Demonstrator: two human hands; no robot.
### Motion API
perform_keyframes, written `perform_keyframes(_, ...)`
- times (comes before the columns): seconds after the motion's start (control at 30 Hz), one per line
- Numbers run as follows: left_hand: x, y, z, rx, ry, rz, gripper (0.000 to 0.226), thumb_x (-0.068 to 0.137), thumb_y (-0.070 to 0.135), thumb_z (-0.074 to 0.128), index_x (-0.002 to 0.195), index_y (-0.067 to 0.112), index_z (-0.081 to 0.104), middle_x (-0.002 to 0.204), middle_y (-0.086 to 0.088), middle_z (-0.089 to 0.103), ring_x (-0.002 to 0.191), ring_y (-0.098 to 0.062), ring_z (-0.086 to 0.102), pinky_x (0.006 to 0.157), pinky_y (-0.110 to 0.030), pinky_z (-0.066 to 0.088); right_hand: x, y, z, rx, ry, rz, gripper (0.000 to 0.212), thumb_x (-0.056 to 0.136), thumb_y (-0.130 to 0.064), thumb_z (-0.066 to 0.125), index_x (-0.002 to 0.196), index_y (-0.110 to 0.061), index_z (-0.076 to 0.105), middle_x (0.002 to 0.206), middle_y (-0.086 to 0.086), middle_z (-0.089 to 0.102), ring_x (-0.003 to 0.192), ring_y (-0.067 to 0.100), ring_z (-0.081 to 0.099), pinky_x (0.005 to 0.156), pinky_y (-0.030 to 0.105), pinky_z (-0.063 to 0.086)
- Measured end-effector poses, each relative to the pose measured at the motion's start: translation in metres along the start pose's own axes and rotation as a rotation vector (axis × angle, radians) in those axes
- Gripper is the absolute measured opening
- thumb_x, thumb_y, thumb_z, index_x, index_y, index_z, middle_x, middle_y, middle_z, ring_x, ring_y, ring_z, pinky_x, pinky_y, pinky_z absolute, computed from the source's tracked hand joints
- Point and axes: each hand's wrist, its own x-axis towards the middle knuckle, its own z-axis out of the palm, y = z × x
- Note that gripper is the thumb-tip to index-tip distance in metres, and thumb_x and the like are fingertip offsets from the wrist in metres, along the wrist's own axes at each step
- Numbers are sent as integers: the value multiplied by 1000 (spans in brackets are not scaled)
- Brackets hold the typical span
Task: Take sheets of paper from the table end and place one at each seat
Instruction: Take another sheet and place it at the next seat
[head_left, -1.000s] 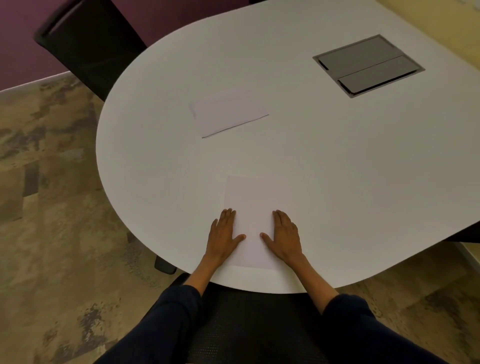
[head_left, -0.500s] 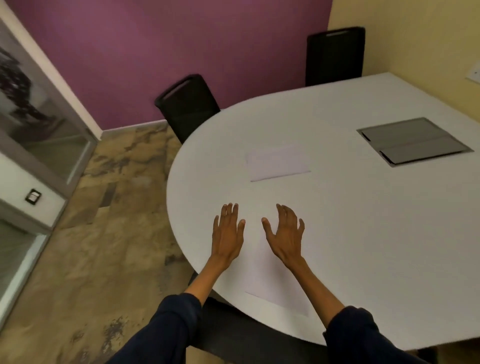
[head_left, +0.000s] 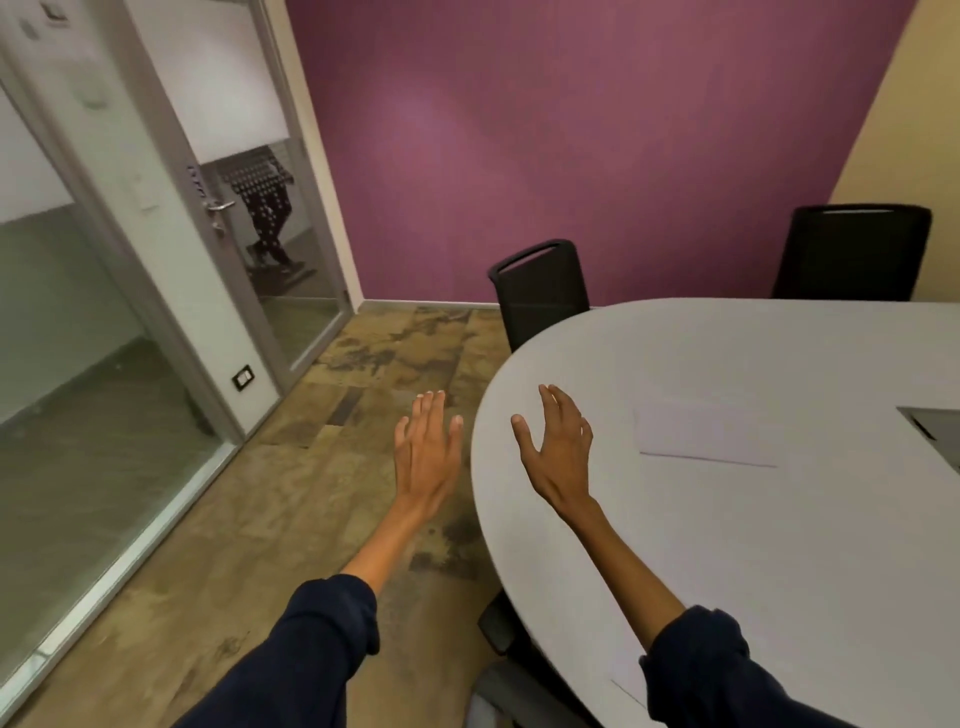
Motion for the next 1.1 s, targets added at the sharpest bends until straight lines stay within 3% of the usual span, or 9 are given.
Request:
perform_keyframes(0.27,52,-136,-62,2,66,-7,66,99,51,17,155,15,20,161,-5,22,151,-16,15,123,-44,15,33,-110,111,85,33,-70,63,96,-57,40,148,-22,37,155,3,37,143,20,34,118,52,27)
perform_keyframes(0.53,105,-234,-95,-24,91,-23,62,102,44,26,155,13,17,163,-5,18,152,-16,9,124,-42,9,64,-180,201,80,52,-82,64,96,-60,35,148,-22,36,154,3,38,143,18,33,117,46,27)
perform_keyframes(0.77,173,-264,-73,-59,77,-3,61,103,43,27,155,13,17,163,-6,16,152,-17,6,124,-40,9,119,-178,251,53,64,-38,64,96,-61,34,148,-22,36,155,2,37,144,19,32,118,48,26)
perform_keyframes(1.1,324,-274,21,-116,-23,96,64,102,47,21,156,13,13,163,-5,12,152,-15,3,125,-39,5,254,-112,305,20,122,76,63,95,-60,37,147,-23,38,154,2,38,142,20,35,118,49,26)
